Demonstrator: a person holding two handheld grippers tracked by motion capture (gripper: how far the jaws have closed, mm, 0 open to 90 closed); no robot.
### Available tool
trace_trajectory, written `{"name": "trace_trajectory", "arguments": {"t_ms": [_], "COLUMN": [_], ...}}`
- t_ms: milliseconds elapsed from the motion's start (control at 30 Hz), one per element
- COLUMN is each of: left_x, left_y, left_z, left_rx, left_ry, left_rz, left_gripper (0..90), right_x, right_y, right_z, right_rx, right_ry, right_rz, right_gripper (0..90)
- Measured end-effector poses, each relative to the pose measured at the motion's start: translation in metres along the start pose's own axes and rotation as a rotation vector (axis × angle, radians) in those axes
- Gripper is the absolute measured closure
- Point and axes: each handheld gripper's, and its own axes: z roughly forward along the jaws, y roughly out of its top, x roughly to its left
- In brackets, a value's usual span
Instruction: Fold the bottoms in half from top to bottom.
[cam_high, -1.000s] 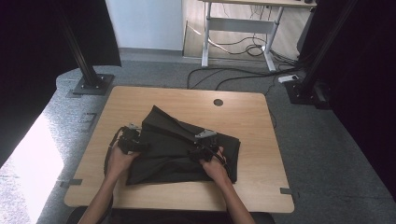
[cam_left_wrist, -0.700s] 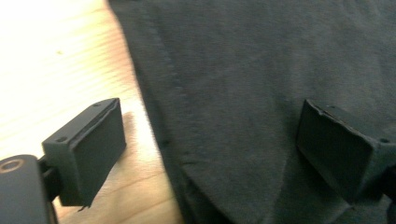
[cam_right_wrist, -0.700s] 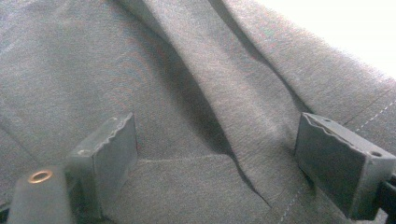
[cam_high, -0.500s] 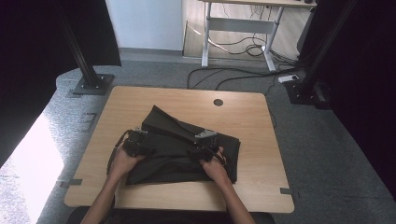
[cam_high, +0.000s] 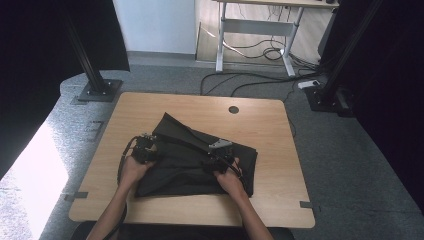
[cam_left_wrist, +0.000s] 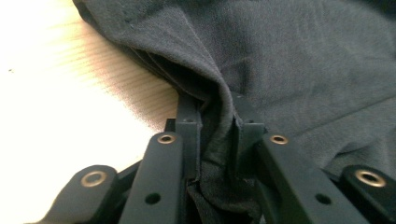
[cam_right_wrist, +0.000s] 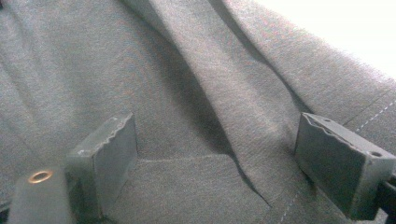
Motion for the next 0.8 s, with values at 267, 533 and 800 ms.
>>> {"name": "trace_trajectory", "arguments": {"t_ms": [267, 533, 800], "left_x": [-0.024, -0.061, -0.107], "left_y": [0.026, 0.053, 0.078], "left_z": [-0.044, -0.070, -0.075], "left_rx": [-0.109, -0.173, -0.188], "left_ry": [-0.025, -0.065, -0.101], "left_rz": [0.066, 0.167, 0.272], "left_gripper": [80.0, 80.1, 80.2], "right_x": [0.001, 0.007, 0.021], "right_y": [0.000, 0.003, 0.011], "right_z": [0.001, 0.004, 0.012], "right_rx": [-0.002, -0.004, -0.005], "right_ry": [-0.005, -0.009, 0.000], "right_rz": [0.007, 0.005, -0.001], "right_gripper": [13.1, 13.1, 13.1]}}
